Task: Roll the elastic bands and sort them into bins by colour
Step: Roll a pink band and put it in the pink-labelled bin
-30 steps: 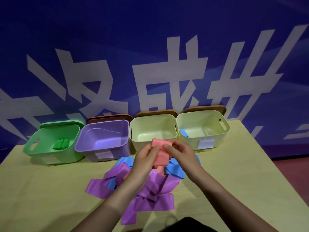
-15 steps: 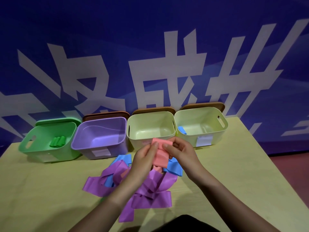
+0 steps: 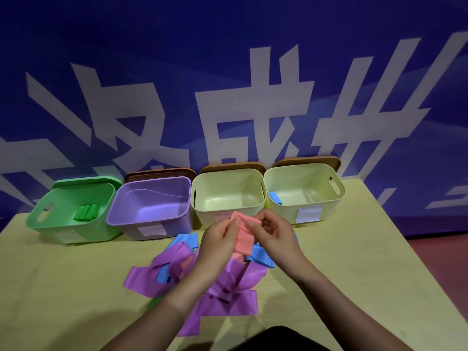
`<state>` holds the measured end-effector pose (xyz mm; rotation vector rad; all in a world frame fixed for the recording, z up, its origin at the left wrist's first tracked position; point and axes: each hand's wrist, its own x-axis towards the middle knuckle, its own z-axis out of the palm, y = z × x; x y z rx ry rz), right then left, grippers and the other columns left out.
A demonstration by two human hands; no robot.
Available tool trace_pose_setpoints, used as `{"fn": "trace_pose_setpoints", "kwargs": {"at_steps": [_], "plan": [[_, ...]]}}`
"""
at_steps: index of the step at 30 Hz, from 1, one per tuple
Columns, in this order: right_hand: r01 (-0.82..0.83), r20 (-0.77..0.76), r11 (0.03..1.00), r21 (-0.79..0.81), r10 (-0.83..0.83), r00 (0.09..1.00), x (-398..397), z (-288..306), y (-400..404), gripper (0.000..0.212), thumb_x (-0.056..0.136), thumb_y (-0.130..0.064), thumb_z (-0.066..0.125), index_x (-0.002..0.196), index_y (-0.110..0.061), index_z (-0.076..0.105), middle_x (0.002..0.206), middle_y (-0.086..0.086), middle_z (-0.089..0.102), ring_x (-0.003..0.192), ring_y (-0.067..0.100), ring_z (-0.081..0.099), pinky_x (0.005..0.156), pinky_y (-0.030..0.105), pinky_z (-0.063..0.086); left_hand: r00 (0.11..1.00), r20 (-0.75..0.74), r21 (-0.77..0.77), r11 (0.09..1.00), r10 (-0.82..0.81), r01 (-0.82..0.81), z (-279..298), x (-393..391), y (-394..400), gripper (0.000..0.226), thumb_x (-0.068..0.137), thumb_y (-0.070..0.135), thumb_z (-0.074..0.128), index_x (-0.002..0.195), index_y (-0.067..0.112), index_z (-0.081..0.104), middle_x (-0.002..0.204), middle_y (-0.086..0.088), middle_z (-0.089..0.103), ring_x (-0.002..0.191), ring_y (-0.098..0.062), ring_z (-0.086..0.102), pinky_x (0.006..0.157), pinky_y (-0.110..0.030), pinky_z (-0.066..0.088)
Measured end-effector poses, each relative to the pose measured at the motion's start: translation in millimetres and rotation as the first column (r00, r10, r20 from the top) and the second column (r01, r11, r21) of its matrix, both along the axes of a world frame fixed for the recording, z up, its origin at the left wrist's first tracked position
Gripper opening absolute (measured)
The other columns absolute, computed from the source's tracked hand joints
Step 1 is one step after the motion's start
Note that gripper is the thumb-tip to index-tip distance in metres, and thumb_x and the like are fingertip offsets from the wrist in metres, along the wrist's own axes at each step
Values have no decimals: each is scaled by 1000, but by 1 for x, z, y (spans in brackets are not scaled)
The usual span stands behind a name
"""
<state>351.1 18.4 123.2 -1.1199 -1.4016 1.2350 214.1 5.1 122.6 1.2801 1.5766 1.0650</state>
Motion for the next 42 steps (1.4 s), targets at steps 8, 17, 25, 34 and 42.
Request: {"fn": "trace_pose_setpoints", "kwargs": {"at_steps": [8,17,25,34,42], "plan": [[3,239,970,242,-62,969,-1,-1,7,17,88,-15,66,85,-31,66,65,-17,58,61,4,49,60,16,38,817,563,-286,957,129,46,2,4,3,34,97,34,48,106,8,68,96,-17,69,82,-25,64,76,-39,54],[-97,420,889,448,-113,901,8,-6,13,32,86,-16,61,117,-19,68,89,-2,63,75,3,55,72,8,41,749,646,-313,946,146,85,5,-3,4,32,97,37,48,106,12,65,78,-7,70,66,-17,65,61,-24,54],[-153,321,930,335,40,946,3,2,5,28,94,-17,50,113,-22,70,96,-25,63,96,-3,57,83,10,39,827,538,-256,966,164,-25,5,-10,4,23,98,19,48,94,7,67,78,-13,61,74,-23,56,57,-22,52],[-42,-16,970,-239,39,999,-6,6,10,23,86,-3,67,108,-7,67,81,6,67,67,8,63,65,18,52,891,450,-132,991,56,4,5,-12,-9,23,94,13,54,87,-7,64,82,-17,65,80,-23,60,76,-28,49],[-53,-81,936,-348,27,996,-6,7,9,12,82,0,66,94,-2,68,76,11,64,64,15,60,60,21,49,821,551,-166,984,150,-68,4,-11,-10,11,91,8,59,83,2,63,77,-13,65,73,-19,63,69,-23,54]]}}
